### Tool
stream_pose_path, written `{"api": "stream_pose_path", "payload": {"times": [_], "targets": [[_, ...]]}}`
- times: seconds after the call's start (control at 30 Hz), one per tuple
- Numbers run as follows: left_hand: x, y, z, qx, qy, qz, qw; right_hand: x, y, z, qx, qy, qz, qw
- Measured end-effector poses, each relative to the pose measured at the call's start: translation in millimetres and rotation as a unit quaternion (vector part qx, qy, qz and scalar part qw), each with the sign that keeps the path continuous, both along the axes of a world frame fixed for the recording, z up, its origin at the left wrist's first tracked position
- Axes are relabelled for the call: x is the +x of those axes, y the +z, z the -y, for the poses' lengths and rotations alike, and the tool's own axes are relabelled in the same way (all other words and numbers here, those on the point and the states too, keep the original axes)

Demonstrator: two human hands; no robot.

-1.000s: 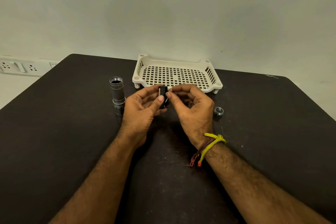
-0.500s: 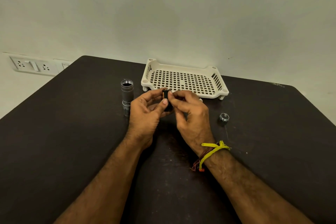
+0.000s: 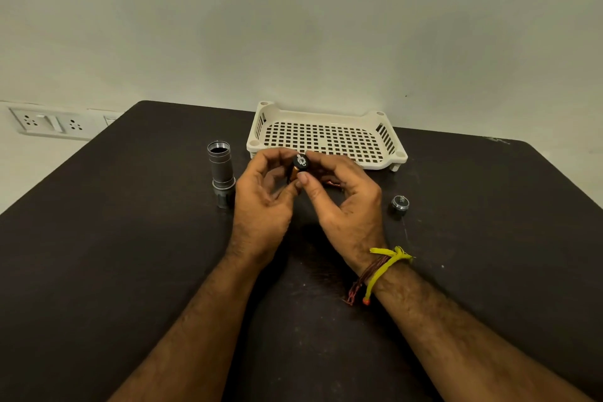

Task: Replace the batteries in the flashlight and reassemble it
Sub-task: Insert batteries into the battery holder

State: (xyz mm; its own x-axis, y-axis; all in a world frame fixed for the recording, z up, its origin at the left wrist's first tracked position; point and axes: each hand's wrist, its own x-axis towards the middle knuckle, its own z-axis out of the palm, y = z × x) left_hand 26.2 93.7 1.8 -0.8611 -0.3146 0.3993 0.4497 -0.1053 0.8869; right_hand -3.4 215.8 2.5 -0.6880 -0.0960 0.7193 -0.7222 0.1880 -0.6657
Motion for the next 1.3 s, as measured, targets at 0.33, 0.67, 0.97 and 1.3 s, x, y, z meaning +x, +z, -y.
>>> {"api": "stream_pose_path", "payload": {"times": [0.33,0.67,0.97,1.3], "targets": [[2.9,-0.7,-4.7,-0.096,0.050,-0.021,0.994,2.7,3.2,-1.0,0.020,-0.020,-0.005,1.000],[6.3,5.0,-2.3,-0.173,0.224,-0.042,0.958,-13.0,4.8,0.2,-0.284,0.018,0.287,0.915],[12.9,11.9,6.1,-0.182,0.475,-0.014,0.861,-6.1,5.4,-2.9,-0.143,-0.070,0.077,0.984],[4.0,6.7,22.5,-0.087,0.452,0.135,0.878,0.9,5.5,-1.4,-0.061,-0.087,-0.048,0.993]]}}
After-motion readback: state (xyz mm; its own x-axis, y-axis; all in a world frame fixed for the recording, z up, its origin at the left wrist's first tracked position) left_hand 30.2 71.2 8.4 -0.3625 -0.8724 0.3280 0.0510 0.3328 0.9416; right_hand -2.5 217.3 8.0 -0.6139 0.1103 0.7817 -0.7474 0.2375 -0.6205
